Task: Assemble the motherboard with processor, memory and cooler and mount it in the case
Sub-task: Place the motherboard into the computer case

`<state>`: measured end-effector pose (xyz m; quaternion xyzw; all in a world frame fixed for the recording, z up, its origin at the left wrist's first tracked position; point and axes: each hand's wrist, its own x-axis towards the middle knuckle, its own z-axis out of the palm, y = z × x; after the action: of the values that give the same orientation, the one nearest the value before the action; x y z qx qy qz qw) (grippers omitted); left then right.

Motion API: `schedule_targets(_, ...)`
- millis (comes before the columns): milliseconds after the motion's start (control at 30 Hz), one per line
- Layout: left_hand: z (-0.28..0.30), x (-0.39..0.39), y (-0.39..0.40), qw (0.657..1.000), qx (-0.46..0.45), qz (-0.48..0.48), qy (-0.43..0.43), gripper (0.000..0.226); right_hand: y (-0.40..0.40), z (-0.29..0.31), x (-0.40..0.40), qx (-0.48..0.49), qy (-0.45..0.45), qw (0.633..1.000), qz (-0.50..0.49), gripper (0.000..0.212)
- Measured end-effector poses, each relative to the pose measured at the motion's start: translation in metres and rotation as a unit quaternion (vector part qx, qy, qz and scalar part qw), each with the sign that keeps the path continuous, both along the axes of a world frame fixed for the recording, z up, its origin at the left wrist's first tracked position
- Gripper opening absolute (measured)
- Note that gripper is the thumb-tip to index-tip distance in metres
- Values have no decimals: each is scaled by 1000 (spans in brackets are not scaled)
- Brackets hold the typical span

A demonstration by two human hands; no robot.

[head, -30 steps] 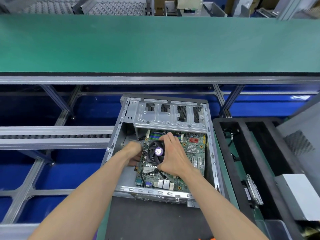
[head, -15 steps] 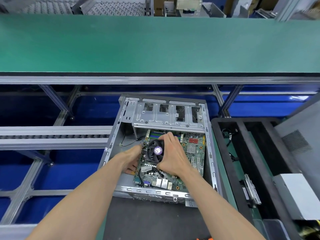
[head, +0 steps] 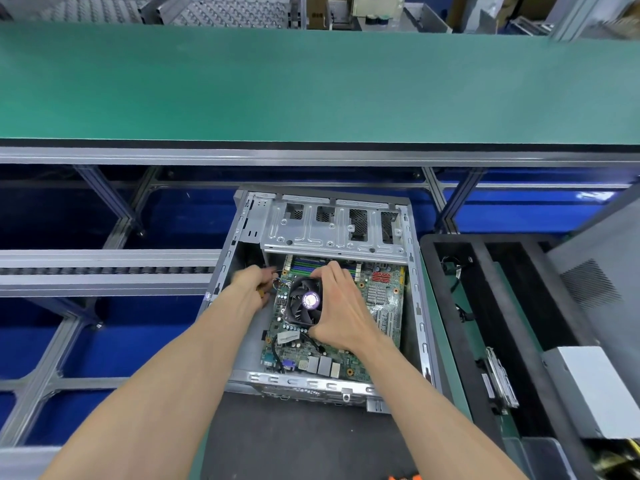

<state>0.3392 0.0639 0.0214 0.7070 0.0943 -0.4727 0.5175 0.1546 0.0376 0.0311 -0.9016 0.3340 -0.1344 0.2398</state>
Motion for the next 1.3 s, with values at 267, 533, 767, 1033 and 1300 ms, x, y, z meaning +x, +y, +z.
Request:
schedule_targets(267, 1, -12, 2, 976, -61, 208, -35, 28, 0, -1, 0, -4, 14, 1000, 25, 75)
schedule_targets(533, 1, -8, 14, 922, 81, -110, -363, 24, -1, 0, 0, -5, 26, 999, 25, 75)
schedule_targets(767, 3, -3, 22, 589, 237, -452, -627, 21, -1, -3, 2, 5, 29, 999, 21, 75)
schedule_targets(1033, -6, 8, 14, 621, 211, -488, -576, 13, 0, 1, -1, 2, 17, 1000, 23, 71)
schedule_targets(1300, -10, 7, 11, 631, 200, -409, -629, 30, 2, 5, -3, -26, 35, 998, 34, 70)
